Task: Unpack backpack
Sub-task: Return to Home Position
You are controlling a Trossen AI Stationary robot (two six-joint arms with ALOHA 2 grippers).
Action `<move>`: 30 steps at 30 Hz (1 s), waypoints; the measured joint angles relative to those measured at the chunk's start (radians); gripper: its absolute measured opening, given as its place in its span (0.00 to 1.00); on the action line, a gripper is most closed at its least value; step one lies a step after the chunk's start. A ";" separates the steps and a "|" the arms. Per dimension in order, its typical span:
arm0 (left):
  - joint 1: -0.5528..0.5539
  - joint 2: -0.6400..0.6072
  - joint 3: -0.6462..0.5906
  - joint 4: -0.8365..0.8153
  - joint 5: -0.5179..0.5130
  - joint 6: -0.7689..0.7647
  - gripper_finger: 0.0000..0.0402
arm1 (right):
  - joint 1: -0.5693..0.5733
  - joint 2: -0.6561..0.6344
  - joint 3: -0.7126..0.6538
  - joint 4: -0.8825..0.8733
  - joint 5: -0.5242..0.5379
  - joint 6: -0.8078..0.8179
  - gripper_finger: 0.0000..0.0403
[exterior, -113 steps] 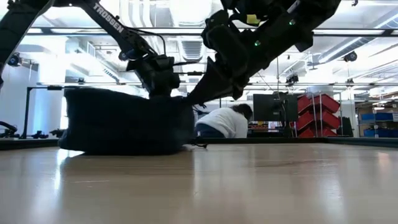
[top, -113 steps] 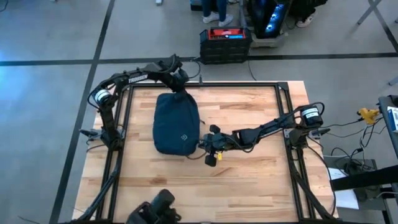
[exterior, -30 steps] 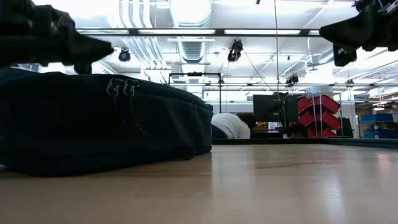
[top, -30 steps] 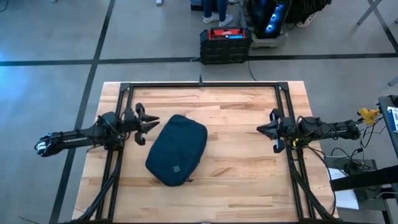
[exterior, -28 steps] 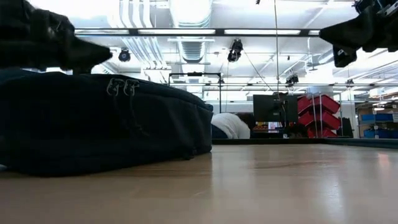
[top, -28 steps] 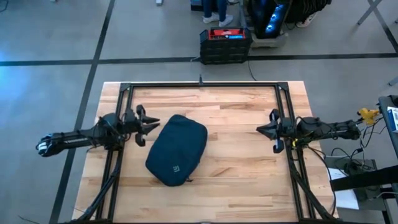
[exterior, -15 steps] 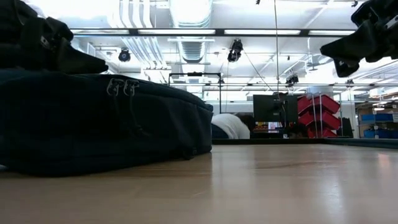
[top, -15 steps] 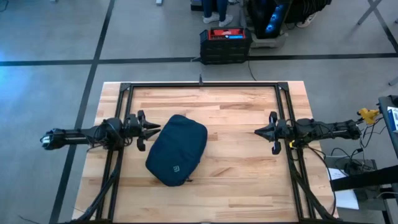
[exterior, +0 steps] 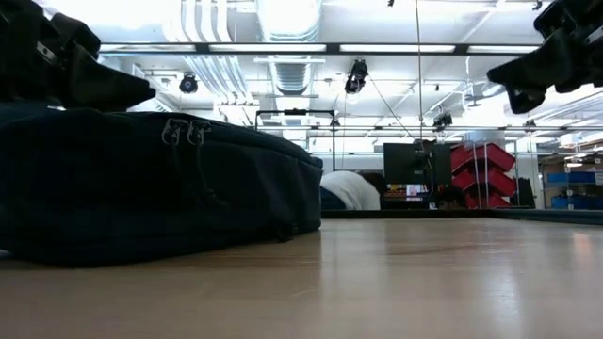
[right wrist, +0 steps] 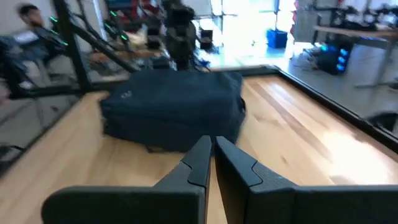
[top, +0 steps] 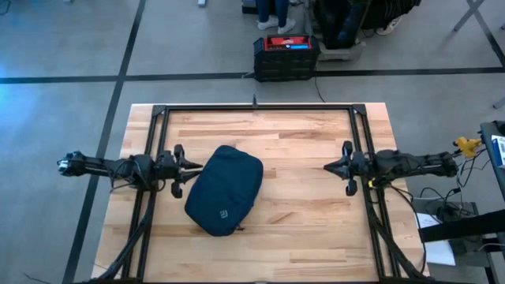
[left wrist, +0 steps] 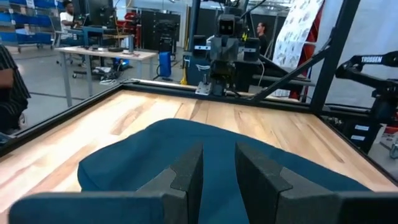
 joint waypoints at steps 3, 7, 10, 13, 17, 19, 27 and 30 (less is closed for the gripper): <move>0.000 0.010 0.002 0.005 0.000 0.000 0.19 | 0.000 0.001 -0.004 0.011 0.000 -0.008 0.02; 0.000 0.023 0.002 0.002 0.000 0.000 0.19 | 0.000 0.000 -0.032 0.047 0.001 0.059 0.02; 0.000 0.035 0.002 0.001 0.000 0.000 0.19 | 0.000 -0.007 -0.074 0.115 0.001 0.062 0.02; 0.000 0.049 0.003 0.002 0.000 0.000 0.19 | 0.000 -0.004 -0.117 0.188 -0.001 -0.005 0.02; 0.000 0.067 0.004 -0.003 0.000 0.000 0.19 | 0.000 0.034 -0.119 0.196 0.000 -0.094 0.02; 0.000 0.078 0.004 -0.006 0.000 0.000 0.19 | 0.000 0.044 -0.119 0.194 0.000 -0.115 0.02; 0.000 0.111 0.004 -0.010 0.000 0.000 0.19 | 0.000 0.063 -0.118 0.193 0.000 -0.130 0.02; 0.000 0.123 0.005 -0.011 0.000 0.000 0.19 | 0.000 0.063 -0.118 0.193 0.000 -0.130 0.02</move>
